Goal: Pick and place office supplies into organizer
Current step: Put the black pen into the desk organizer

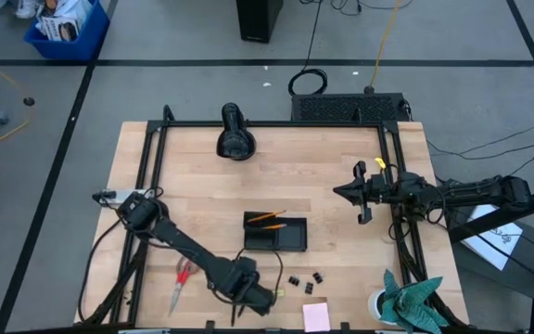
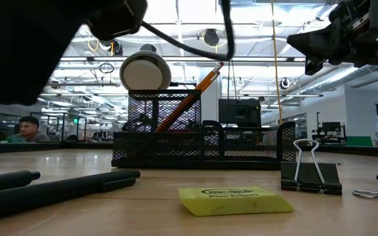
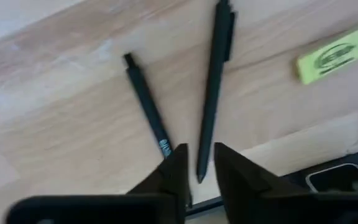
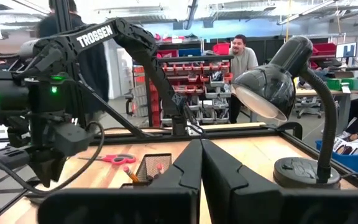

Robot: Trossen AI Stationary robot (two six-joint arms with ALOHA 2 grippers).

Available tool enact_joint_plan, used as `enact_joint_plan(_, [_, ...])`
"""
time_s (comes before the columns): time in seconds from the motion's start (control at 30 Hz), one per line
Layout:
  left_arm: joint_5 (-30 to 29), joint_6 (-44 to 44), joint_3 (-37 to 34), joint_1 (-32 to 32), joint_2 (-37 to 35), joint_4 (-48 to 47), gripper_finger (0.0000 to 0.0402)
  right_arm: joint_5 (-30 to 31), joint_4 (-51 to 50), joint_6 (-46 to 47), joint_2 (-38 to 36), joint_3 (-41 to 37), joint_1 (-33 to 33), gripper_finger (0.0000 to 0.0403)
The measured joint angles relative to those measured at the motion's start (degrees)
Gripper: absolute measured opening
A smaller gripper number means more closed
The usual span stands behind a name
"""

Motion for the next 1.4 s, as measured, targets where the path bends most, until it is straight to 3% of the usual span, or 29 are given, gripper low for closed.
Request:
enact_joint_plan(0.3, [-5.7, -8.9, 0.0, -2.2, 0.0, -4.8, 0.0222, 0.0, -1.1, 0.0, 0.0, 0.0, 0.0, 0.0004])
enact_joint_plan(0.53, [-6.7, -9.5, -0.2, -2.7, 2.3, -4.7, 0.0247, 0.0, -1.1, 0.0, 0.0, 0.0, 0.0, 0.0004])
enact_joint_plan(1.0, [-2.3, -5.5, 0.1, -1.6, 8.8, -3.8, 0.0172, -0.1, -0.7, 0.0, 0.0, 0.0, 0.0, 0.0004])
enact_joint_plan(1.4, [-6.4, -1.7, 0.0, -2.0, 8.9, 0.0, 0.0014, -0.2, -0.7, 1.6, 0.0, 0.0, 0.0, 0.0004])
